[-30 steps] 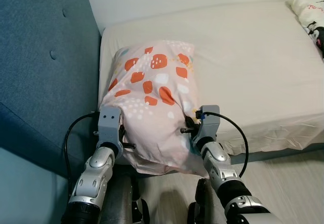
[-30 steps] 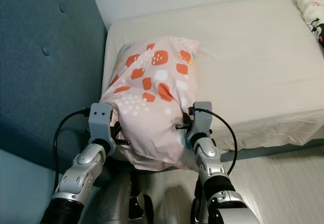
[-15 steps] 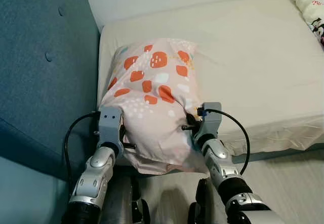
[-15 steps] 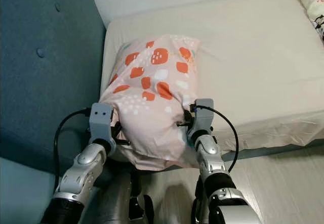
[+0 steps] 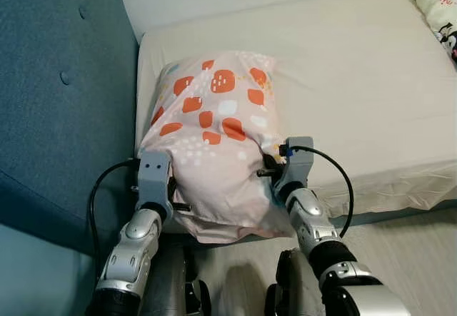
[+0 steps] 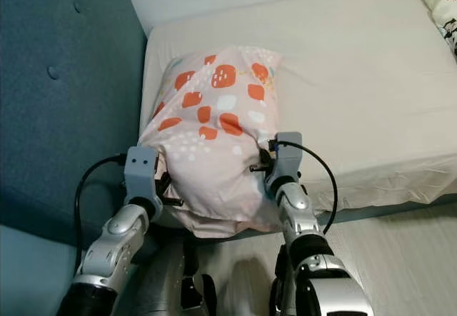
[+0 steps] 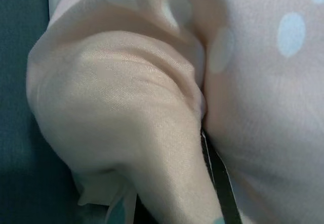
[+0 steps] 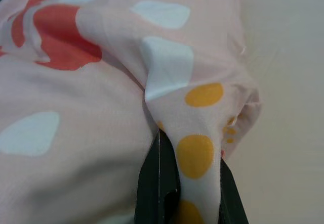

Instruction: Clean up the room

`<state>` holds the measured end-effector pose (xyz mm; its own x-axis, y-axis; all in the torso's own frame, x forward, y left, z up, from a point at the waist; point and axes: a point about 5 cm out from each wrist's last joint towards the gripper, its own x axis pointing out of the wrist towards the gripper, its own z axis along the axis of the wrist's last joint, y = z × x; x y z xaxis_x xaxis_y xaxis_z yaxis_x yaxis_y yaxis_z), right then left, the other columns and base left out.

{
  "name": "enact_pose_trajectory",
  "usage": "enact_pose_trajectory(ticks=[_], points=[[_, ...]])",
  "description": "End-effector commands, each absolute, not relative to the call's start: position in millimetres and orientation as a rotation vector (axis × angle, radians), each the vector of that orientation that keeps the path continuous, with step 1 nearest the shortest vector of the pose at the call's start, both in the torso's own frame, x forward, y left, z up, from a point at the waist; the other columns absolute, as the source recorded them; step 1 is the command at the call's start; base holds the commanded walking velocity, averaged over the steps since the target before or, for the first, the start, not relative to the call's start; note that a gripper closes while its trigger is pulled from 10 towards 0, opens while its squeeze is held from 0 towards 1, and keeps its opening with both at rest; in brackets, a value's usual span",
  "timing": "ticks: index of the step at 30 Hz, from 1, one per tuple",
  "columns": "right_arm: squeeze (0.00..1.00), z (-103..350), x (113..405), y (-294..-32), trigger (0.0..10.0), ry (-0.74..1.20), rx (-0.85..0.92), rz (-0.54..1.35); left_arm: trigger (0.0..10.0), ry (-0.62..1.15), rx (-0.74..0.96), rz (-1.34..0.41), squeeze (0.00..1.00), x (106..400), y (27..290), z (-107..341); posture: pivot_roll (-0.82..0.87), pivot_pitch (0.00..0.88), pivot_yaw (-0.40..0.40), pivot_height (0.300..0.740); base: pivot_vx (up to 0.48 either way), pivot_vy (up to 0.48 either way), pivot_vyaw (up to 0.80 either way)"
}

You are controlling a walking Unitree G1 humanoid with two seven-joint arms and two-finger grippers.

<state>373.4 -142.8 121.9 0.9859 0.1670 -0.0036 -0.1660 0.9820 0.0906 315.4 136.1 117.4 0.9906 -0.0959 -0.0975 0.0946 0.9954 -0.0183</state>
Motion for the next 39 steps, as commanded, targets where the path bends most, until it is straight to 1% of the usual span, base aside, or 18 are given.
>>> enact_pose_trajectory(ticks=[1,13,22,23,24,33,39], points=[[0.00,123.1,374.9,-145.8,10.0,0.011,0.094,0.153,10.0,0.127,-0.004,-0.107,0.00,310.4,131.6,110.6,0.12,0.304,0.046,0.585,0.000,0.000,0.00],[0.00,121.1,373.3,-143.1,10.0,0.005,0.096,0.171,10.0,0.140,0.014,-0.090,0.00,303.7,139.1,107.7,0.12,0.298,0.041,0.581,0.000,0.000,0.00],[0.00,121.6,373.0,-142.6,10.0,-0.003,0.098,0.183,10.0,0.147,0.021,-0.096,0.00,299.5,139.5,105.3,0.12,0.291,0.040,0.581,0.000,0.000,0.00],[0.47,122.6,373.2,-142.7,10.0,-0.011,0.108,0.188,10.0,0.148,0.019,-0.099,0.00,298.4,138.7,105.0,0.12,0.287,0.041,0.581,0.000,0.000,0.00],[1.00,123.5,373.2,-143.0,10.0,-0.019,0.122,0.191,10.0,0.148,0.018,-0.107,0.00,296.7,137.6,104.8,0.12,0.283,0.041,0.581,0.000,0.000,0.00],[1.00,124.9,372.4,-143.1,10.0,-0.037,0.145,0.197,10.0,0.150,0.000,-0.134,0.00,290.8,138.4,104.6,0.12,0.277,0.040,0.581,0.000,0.000,0.00],[1.00,118.7,366.0,-138.4,10.0,-0.042,0.165,0.216,10.0,0.150,-0.009,-0.177,0.00,279.4,145.3,104.9,0.12,0.267,0.037,0.581,0.000,0.000,0.00]])
